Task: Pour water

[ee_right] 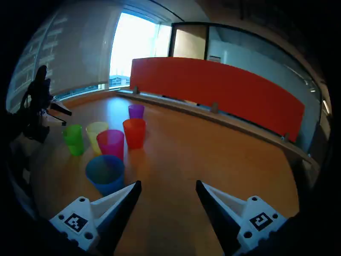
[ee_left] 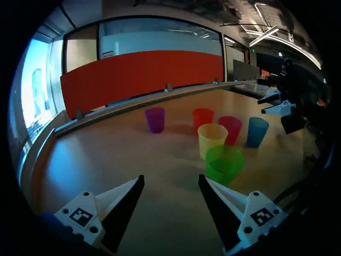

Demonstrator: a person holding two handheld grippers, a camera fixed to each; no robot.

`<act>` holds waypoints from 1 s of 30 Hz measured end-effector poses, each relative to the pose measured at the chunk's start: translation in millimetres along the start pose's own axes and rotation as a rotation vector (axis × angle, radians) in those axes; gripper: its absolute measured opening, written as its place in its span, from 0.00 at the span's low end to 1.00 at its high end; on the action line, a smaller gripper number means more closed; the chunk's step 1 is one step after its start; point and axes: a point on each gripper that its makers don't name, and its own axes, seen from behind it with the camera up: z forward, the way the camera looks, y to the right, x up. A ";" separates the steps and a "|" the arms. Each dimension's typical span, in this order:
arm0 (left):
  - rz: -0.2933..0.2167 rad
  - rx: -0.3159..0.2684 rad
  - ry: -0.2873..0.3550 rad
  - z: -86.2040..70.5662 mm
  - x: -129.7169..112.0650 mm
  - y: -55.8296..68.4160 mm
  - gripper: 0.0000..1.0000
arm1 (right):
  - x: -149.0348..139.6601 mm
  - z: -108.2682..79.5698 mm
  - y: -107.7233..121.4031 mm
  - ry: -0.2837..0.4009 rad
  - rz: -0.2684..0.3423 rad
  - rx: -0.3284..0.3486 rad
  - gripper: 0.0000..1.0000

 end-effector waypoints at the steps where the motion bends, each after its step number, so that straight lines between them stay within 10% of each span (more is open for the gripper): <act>1: -0.009 0.014 0.013 0.1 3.5 -4.4 0.94 | 3.9 0.3 4.8 0.013 -0.001 -0.023 0.99; 12: -0.099 0.161 0.180 -1.7 48.6 -48.9 0.94 | 57.9 1.3 39.7 0.191 0.018 -0.222 1.00; 30: -0.208 0.357 0.411 -22.3 100.3 -97.4 0.94 | 105.6 -17.9 88.7 0.433 0.218 -0.437 1.00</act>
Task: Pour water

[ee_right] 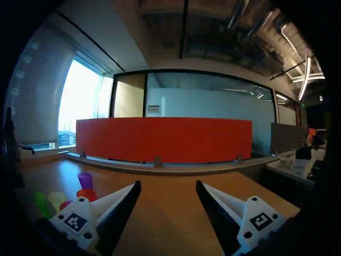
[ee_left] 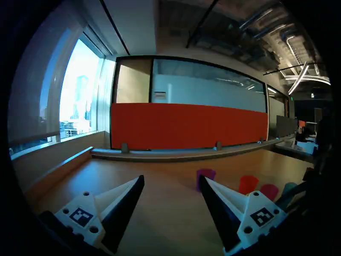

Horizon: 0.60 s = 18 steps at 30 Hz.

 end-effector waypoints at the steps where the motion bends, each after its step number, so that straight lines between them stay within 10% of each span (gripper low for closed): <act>1: -0.004 0.005 0.012 0.1 3.2 -0.8 0.94 | 0.2 -0.3 0.6 0.005 0.007 -0.006 1.00; 18: -0.039 0.066 0.046 0.4 4.5 -12.1 0.94 | -12.0 -4.3 -1.6 -0.005 0.046 -0.060 0.99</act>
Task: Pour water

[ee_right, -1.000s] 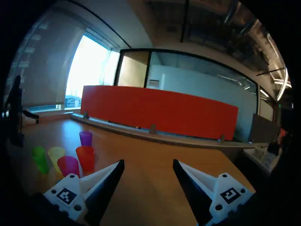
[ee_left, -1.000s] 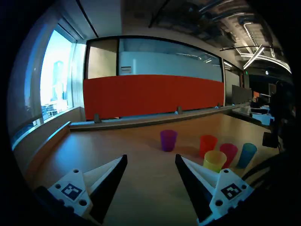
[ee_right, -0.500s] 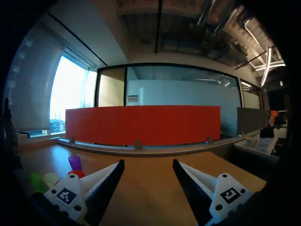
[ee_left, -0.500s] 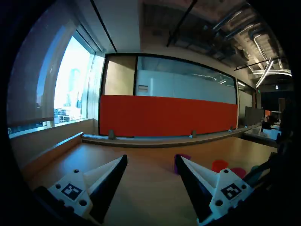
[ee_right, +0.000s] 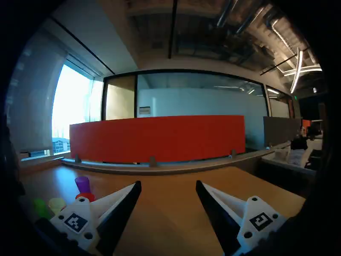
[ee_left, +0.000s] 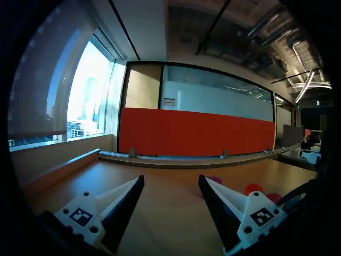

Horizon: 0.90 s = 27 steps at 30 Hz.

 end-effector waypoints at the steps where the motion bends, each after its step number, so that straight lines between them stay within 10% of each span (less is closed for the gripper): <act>1: 0.000 0.001 0.003 -0.2 -0.1 0.0 0.94 | 1.2 -0.2 -0.7 0.001 0.000 -0.001 0.99; 27: 0.034 0.124 0.015 -23.5 -36.3 -19.6 0.94 | 5.2 -12.2 0.0 -0.035 -0.030 -0.046 0.99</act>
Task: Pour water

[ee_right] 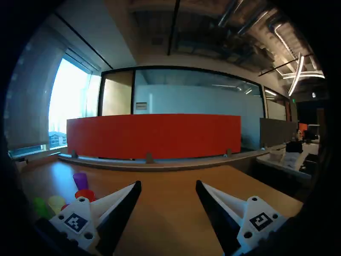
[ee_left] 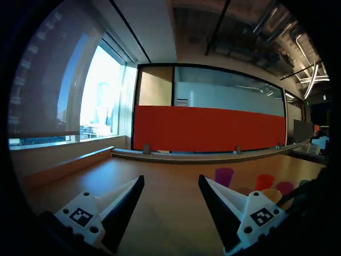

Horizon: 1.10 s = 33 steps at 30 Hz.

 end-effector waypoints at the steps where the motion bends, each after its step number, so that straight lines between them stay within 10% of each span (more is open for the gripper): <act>1: 0.007 0.005 0.000 -0.7 -2.1 -0.9 0.94 | 0.4 -0.6 -0.2 0.000 0.005 -0.002 0.99; 33: 0.022 -0.004 -0.016 -6.2 -22.0 23.2 0.94 | -1.8 -6.7 -20.7 -0.009 -0.007 0.027 0.99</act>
